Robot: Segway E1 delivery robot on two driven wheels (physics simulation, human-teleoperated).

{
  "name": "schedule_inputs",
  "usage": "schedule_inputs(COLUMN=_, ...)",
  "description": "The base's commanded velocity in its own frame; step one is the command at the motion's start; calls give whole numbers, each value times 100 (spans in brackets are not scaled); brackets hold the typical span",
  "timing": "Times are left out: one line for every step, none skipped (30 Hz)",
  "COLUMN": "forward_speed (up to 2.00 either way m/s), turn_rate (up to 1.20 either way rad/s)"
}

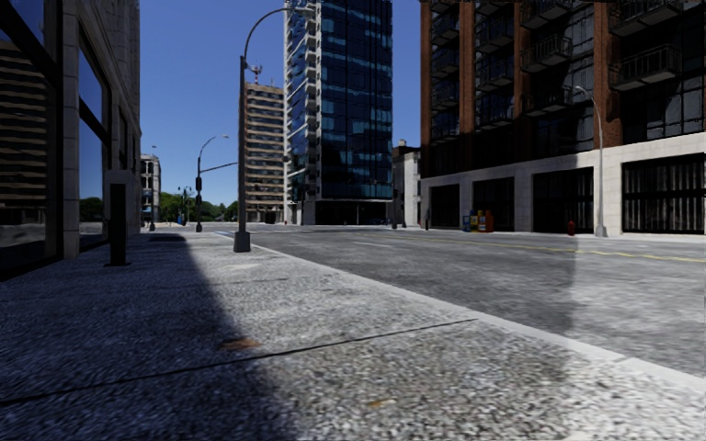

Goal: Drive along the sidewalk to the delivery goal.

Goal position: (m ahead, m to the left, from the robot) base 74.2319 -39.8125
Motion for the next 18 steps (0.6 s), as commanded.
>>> schedule_inputs(forward_speed=200, turn_rate=72)
schedule_inputs(forward_speed=200, turn_rate=72)
schedule_inputs(forward_speed=200, turn_rate=72)
schedule_inputs(forward_speed=200, turn_rate=72)
schedule_inputs(forward_speed=200, turn_rate=72)
schedule_inputs(forward_speed=200, turn_rate=72)
schedule_inputs(forward_speed=200, turn_rate=72)
schedule_inputs(forward_speed=200, turn_rate=72)
schedule_inputs(forward_speed=200, turn_rate=72)
schedule_inputs(forward_speed=200, turn_rate=72)
schedule_inputs(forward_speed=200, turn_rate=72)
schedule_inputs(forward_speed=200, turn_rate=71)
schedule_inputs(forward_speed=200, turn_rate=60)
schedule_inputs(forward_speed=200, turn_rate=60)
schedule_inputs(forward_speed=200, turn_rate=33)
schedule_inputs(forward_speed=200, turn_rate=0)
schedule_inputs(forward_speed=200, turn_rate=0)
schedule_inputs(forward_speed=200, turn_rate=0)
